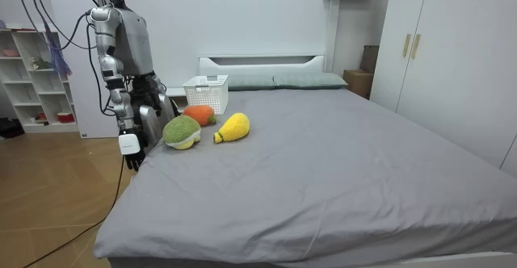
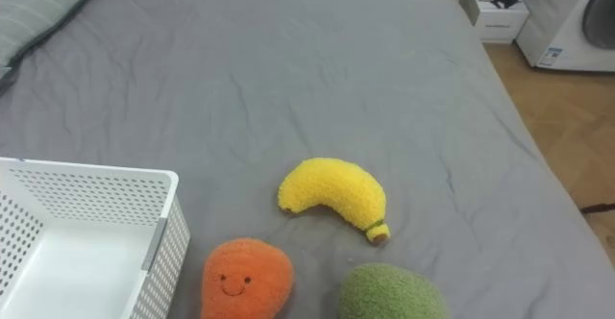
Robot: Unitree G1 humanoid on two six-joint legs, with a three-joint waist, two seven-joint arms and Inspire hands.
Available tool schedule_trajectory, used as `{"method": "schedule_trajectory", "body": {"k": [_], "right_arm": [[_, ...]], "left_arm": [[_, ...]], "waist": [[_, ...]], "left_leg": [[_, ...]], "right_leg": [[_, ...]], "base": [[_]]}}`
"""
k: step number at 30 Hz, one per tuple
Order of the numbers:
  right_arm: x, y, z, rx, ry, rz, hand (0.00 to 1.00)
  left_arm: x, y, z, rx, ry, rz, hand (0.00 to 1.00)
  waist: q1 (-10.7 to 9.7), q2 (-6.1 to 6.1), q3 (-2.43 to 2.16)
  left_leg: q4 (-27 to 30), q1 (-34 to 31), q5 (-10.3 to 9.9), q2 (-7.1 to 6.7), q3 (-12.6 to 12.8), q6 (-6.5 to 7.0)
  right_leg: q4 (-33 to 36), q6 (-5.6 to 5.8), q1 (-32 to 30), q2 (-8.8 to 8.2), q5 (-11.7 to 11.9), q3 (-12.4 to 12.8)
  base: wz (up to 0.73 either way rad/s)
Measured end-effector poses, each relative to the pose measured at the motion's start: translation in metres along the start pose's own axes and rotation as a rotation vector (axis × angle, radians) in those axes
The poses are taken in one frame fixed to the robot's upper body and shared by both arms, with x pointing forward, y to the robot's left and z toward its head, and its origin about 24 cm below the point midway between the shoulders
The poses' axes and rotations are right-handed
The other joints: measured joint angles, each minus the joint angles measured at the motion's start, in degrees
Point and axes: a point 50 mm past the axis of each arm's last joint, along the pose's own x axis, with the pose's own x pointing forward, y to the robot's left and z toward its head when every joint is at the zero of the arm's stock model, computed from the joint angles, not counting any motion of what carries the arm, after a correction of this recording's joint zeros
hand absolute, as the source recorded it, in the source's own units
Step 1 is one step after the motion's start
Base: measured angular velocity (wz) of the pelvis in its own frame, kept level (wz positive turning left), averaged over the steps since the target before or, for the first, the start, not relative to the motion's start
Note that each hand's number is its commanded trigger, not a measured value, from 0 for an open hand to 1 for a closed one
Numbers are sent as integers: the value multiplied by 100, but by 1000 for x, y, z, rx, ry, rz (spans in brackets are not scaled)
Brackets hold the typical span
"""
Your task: Collect toys from the bed
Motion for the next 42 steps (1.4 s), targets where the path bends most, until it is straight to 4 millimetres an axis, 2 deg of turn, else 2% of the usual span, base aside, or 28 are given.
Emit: {"method": "schedule_trajectory", "body": {"k": [4, 5, 13, 16, 17, 18, 21, 24, 32, 36, 39, 42], "right_arm": [[0, 0, 0, -1, 0, 0, 0], [0, 0, 0, -1, 0, 0, 0], [0, 0, 0, -1, 0, 0, 0], [0, 0, 0, 1, 0, 0, 0], [0, 0, 0, 3, 0, -1, 0], [0, 0, 0, 6, 0, -2, 0], [0, 0, -1, 42, 4, -5, 0], [0, 1, -3, 118, 14, -1, 0], [0, -8, -12, 425, 44, -34, 0], [0, -17, -6, 497, 27, -71, 0], [-1, -35, 7, 548, -8, -134, 0], [-7, -66, 41, 566, -154, -246, 0]], "left_arm": [[0, 0, 0, 0, 0, 0, 0], [0, 0, 0, 0, 0, 1, 0], [0, 0, 0, 0, 0, 2, 0], [0, 0, 0, -2, 1, 2, 0], [0, 0, 0, -5, 1, 2, 0], [0, 0, 0, -5, 1, 2, 0], [0, 0, 0, -12, 3, 2, 0], [0, 0, 0, -23, 5, 7, 0], [1, 8, -5, -92, 33, 40, 0], [2, 13, -8, -126, 47, 58, 0], [3, 20, -9, -140, 52, 77, 0], [4, 29, -11, -142, 53, 101, 0]], "waist": [[0, -11, -12], [0, 6, -27], [0, -10, -15], [4, 18, -21], [2, -16, -17], [2, 30, -21], [-3, -8, -25], [-22, -24, -4], [-119, -72, -12], [-236, -119, -19], [-258, -190, -31], [-239, -240, -26]], "left_leg": [[0, 0, 0, 1, 2, 0], [1, 0, 0, 1, 2, 0], [1, 0, 0, 2, 2, -1], [-1, 2, -1, 7, 39, -2], [-1, 2, -1, 7, 39, -3], [-1, 2, -1, 8, 41, -3], [-2, 7, -2, 8, 51, -4], [-4, 20, -3, 10, 52, -6], [1, 112, -11, 4, 23, -17], [4, 97, -10, 7, 11, -17], [3, 91, -9, -1, 10, -16], [-6, 80, -8, -27, 15, -16]], "right_leg": [[1, -1, -1, 1, 0, 0], [1, -1, -1, 1, 1, 0], [1, -1, -2, 1, 1, -2], [1, -2, -2, 2, 1, 3], [2, -2, -1, 2, 2, 3], [3, -2, -1, 3, 2, 4], [12, -8, 18, 10, 6, 20], [11, -9, 41, 11, 7, 17], [-8, -8, 118, 16, 5, 20], [-3, -10, 115, 15, 1, 9], [3, -10, 87, 11, 2, 12], [27, -11, 74, 14, 3, 19]], "base": [[0], [0], [0], [0], [0], [0], [0], [0], [0], [0], [0], [0]]}}
